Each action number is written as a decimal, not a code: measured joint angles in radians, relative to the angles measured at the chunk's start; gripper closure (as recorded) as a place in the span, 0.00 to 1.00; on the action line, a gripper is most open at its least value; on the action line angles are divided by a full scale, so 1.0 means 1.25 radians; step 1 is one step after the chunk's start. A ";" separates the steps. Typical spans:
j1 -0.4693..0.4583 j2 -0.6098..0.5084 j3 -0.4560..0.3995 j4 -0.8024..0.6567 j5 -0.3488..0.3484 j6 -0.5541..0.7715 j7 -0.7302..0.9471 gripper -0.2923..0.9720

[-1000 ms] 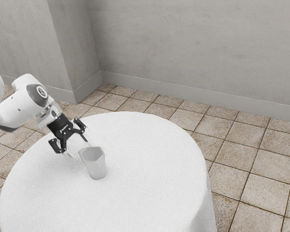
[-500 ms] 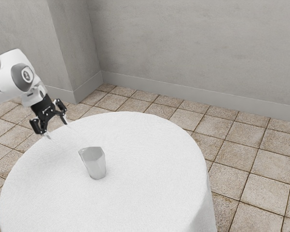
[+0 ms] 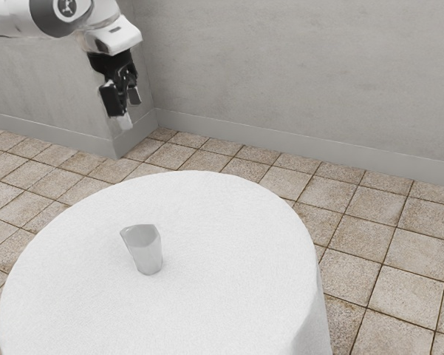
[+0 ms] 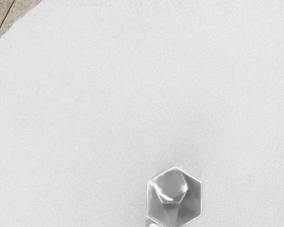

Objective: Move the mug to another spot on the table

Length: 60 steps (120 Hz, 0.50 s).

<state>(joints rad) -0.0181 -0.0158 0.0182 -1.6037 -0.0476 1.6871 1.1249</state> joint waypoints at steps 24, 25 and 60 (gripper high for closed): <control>-0.153 -0.003 0.000 0.054 0.009 -0.127 -0.241 0.23; -0.158 -0.003 0.000 0.054 0.009 -0.130 -0.250 0.23; -0.199 -0.002 -0.001 0.057 0.014 -0.179 -0.476 0.23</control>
<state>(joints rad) -0.2667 -0.0187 0.0164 -1.5330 -0.0300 1.4639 0.5293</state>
